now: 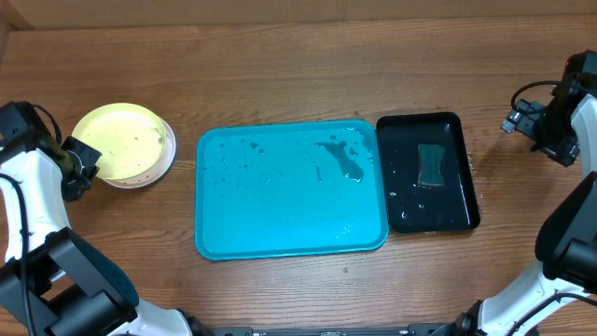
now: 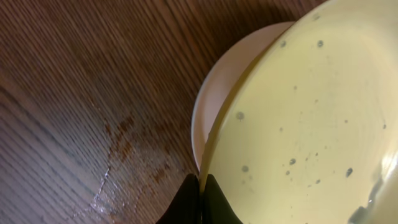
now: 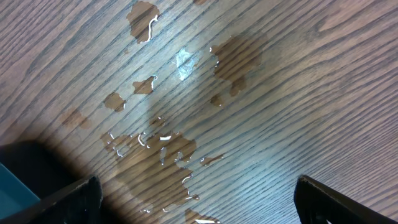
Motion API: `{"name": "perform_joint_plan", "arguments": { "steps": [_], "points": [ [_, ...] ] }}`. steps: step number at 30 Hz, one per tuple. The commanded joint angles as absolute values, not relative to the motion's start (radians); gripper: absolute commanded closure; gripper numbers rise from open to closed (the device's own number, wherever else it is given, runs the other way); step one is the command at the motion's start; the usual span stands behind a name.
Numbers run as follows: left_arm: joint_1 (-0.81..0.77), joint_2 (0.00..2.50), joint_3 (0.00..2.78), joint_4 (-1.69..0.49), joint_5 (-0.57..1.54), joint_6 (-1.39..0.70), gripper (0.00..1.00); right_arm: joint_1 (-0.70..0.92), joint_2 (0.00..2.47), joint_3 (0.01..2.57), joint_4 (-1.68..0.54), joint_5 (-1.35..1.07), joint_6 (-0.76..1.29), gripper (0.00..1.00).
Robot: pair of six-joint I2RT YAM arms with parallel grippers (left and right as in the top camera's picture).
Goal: Clean dirty plates on tray and stack at the side
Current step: 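Open the left gripper and raise it off the plate stack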
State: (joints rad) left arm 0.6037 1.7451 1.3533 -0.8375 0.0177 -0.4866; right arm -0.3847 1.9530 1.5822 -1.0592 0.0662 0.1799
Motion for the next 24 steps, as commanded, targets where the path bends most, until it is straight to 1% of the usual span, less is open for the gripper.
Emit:
{"name": "perform_joint_plan", "arguments": {
  "steps": [1,11,24],
  "points": [
    [0.605,1.748,1.317,-0.788,-0.010,-0.456,0.96,-0.387,1.925,1.591,-1.055,0.065,0.183,0.00],
    [0.605,1.751,1.179,-0.614,-0.010,-0.456,0.96,-0.387,1.925,1.591,-1.055,0.065,0.183,0.00],
    [0.605,1.773,1.164,-0.582,-0.007,-0.456,0.96,-0.387,1.925,1.591,-1.055,0.065,0.183,0.00]
  ]
}}
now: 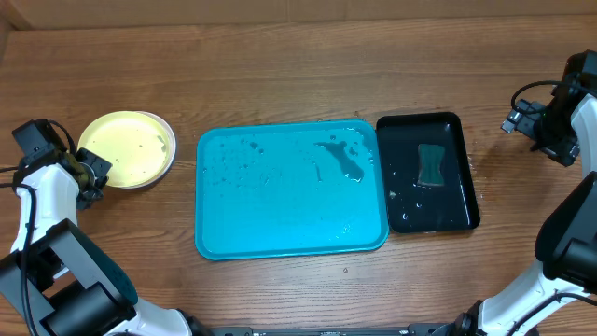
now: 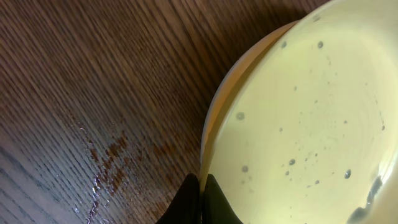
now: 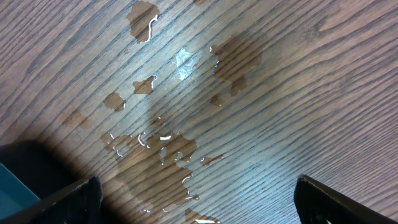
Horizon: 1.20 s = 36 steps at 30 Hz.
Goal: Clean dirty plates on tray and stack at the side
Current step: 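Open the left gripper and raise it off the plate stack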
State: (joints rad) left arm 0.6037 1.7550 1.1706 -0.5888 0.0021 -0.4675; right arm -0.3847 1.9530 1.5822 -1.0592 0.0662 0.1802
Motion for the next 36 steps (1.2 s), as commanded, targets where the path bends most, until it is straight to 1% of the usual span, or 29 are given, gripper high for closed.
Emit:
{"name": "perform_joint_plan", "arguments": {
  "steps": [1,6,7,9,11,12,13,15,19,24,27,28,29,33,36],
  "points": [
    [0.605,1.776,1.164,-0.582,-0.007,-0.456,0.96,-0.387,1.925,1.591,-1.055,0.065,0.183,0.00],
    [0.600,1.794,1.164,-0.579,-0.007,-0.456,0.95,-0.387,1.925,1.591,-1.055,0.065,0.183,0.00],
    [0.600,1.796,1.164,-0.579,-0.006,-0.456,0.91,-0.387,1.925,1.591,-1.055,0.065,0.183,0.00],
    [0.599,1.798,1.164,-0.586,0.006,-0.455,0.66,-0.387,1.925,1.591,-1.055,0.065,0.183,0.00],
    [0.599,1.797,1.165,-0.593,0.046,-0.432,0.37,-0.387,1.925,1.591,-1.055,0.065,0.183,0.00],
    [0.599,1.797,1.169,-0.599,0.077,-0.417,0.31,-0.387,1.925,1.591,-1.055,0.065,0.183,0.00],
    [0.599,1.797,1.177,-0.613,0.126,-0.397,0.28,-0.387,1.925,1.591,-1.055,0.065,0.183,0.00],
    [0.599,1.797,1.202,-0.641,0.202,-0.371,0.25,-0.387,1.925,1.591,-1.055,0.065,0.183,0.00],
    [0.578,1.797,1.284,-0.717,0.313,-0.328,0.24,-0.387,1.925,1.591,-1.055,0.065,0.183,0.00],
    [0.493,1.797,1.377,-0.784,0.490,-0.242,0.24,-0.387,1.925,1.591,-1.055,0.065,0.183,0.00],
    [0.418,1.797,1.392,-0.796,0.503,-0.244,0.23,-0.387,1.925,1.591,-1.055,0.065,0.183,0.00],
    [0.401,1.797,1.392,-0.796,0.501,-0.244,0.17,-0.387,1.925,1.591,-1.055,0.065,0.183,0.00],
    [0.375,1.797,1.392,-0.796,0.488,-0.243,0.01,-0.387,1.925,1.591,-1.055,0.065,0.183,0.00],
    [0.276,1.797,1.389,-0.797,0.404,-0.243,0.00,-0.387,1.925,1.591,-1.055,0.065,0.183,0.00],
    [0.224,1.797,1.389,-0.795,0.400,-0.262,0.00,-0.387,1.925,1.591,-1.055,0.065,0.183,0.00]
  ]
}}
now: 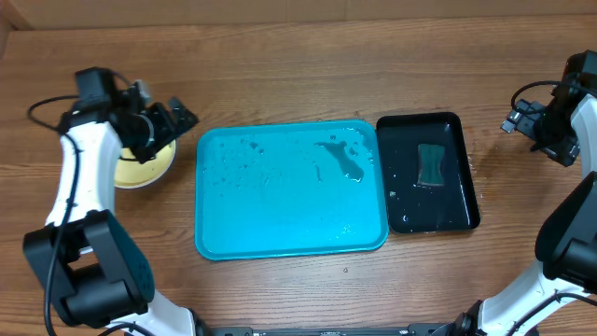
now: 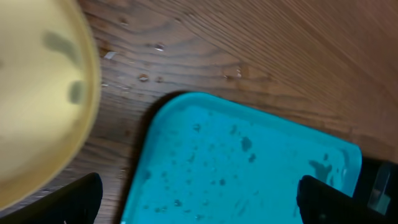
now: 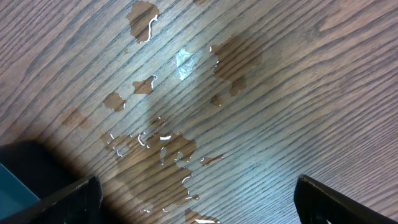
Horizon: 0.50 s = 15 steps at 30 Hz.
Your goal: Clean dirty plates on tray and stack at the side
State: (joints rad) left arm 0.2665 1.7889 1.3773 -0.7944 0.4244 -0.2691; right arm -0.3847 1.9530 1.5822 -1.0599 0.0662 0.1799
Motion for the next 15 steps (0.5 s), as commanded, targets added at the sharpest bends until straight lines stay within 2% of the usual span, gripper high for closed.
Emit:
{"name": "perform_joint_plan", "arguments": {
  "steps": [1,6,15],
  "points": [
    [0.208,1.797,1.389,-0.790,0.400,-0.269,0.00,-0.387,1.925,1.591,-1.055,0.065,0.183,0.00],
    [0.147,1.797,1.390,-0.782,0.399,-0.269,0.00,-0.387,1.925,1.591,-1.055,0.065,0.183,0.00],
    [0.137,1.797,1.389,-0.782,0.399,-0.269,0.00,-0.387,1.925,1.591,-1.055,0.064,0.183,0.00]
  ]
}}
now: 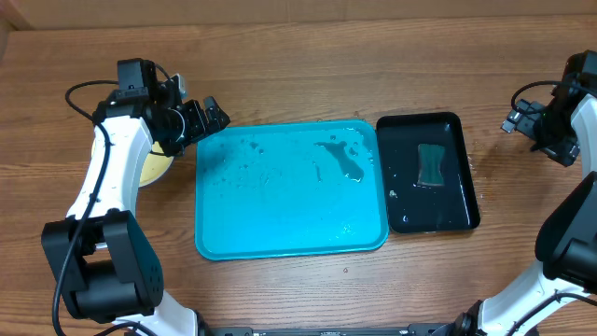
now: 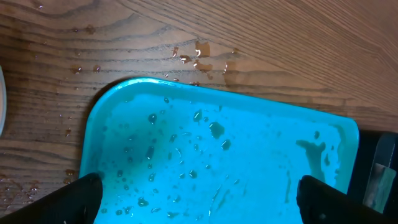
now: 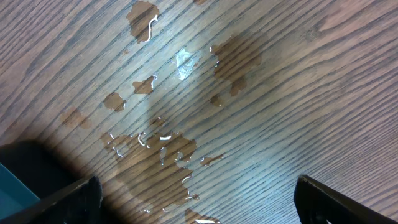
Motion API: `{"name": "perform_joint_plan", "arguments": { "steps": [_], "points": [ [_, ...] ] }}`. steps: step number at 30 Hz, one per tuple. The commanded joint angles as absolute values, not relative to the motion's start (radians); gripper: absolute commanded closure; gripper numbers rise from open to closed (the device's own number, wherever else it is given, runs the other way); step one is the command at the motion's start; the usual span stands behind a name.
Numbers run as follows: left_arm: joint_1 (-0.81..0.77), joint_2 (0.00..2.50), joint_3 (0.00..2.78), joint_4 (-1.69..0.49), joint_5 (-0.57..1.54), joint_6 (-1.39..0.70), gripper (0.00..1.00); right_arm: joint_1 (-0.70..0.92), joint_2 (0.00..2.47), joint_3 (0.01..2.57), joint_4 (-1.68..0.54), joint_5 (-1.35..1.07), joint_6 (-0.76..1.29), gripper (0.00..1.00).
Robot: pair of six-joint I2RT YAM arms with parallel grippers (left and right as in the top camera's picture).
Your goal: Clean dirty plates on tray and stack at the side
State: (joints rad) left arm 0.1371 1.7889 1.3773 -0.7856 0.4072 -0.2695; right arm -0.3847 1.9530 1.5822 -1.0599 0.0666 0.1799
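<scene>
The teal tray [image 1: 289, 191] lies wet mid-table with no plate on it; the left wrist view shows its left part [image 2: 217, 162] beaded with drops. The plates sit left of the tray: a yellow plate [image 1: 149, 166] shows only as a sliver under my left arm. My left gripper [image 1: 201, 119] hovers open over the tray's far left corner, and its fingers [image 2: 81, 200] have nothing between them. My right gripper [image 3: 199, 202] stands open over wet wood right of the black basin [image 1: 427, 173].
A green sponge [image 1: 431, 164] lies in the black basin's water. Puddles [image 3: 161, 149] spread on the wood beside the basin, whose corner [image 3: 28, 165] shows in the right wrist view. More drops [image 2: 199, 53] lie beyond the tray's far edge.
My left gripper, open both times, has moved right from over the yellow plate's right edge to the tray's far left corner. The right arm has not moved.
My left gripper was shut on the yellow plate's rim, holding it tilted over a white plate at the left. Then the yellow plate lay lower on the white one, still gripped. Then the gripper was open beside the stack, and now it is over the tray.
</scene>
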Motion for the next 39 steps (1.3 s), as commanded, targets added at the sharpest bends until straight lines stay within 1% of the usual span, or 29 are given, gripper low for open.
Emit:
{"name": "perform_joint_plan", "arguments": {
  "steps": [1,23,27,34,36,37,39],
  "points": [
    [0.137,1.797,1.390,-0.781,0.399,-0.269,0.00,-0.389,1.925,1.591,-1.055,0.066,0.183,0.00],
    [0.137,1.797,1.389,-0.781,0.399,-0.269,0.00,-0.395,1.928,1.589,-1.048,0.065,0.183,0.00],
    [0.137,1.797,1.389,-0.781,0.399,-0.269,0.00,-0.387,1.897,1.589,-1.048,0.065,0.183,0.00],
    [0.137,1.797,1.389,-0.781,0.399,-0.269,0.00,-0.288,1.687,1.589,-1.048,0.065,0.183,0.00],
    [0.137,1.797,1.389,-0.781,0.399,-0.269,0.00,-0.240,1.608,1.589,-1.048,0.065,0.183,0.00],
    [0.137,1.797,1.389,-0.782,0.390,-0.269,0.00,-0.183,1.528,1.589,-1.048,0.065,0.183,0.00],
    [0.137,1.797,1.389,-0.781,0.381,-0.269,0.00,-0.119,1.446,1.589,-1.048,0.065,0.183,0.00]
  ]
}}
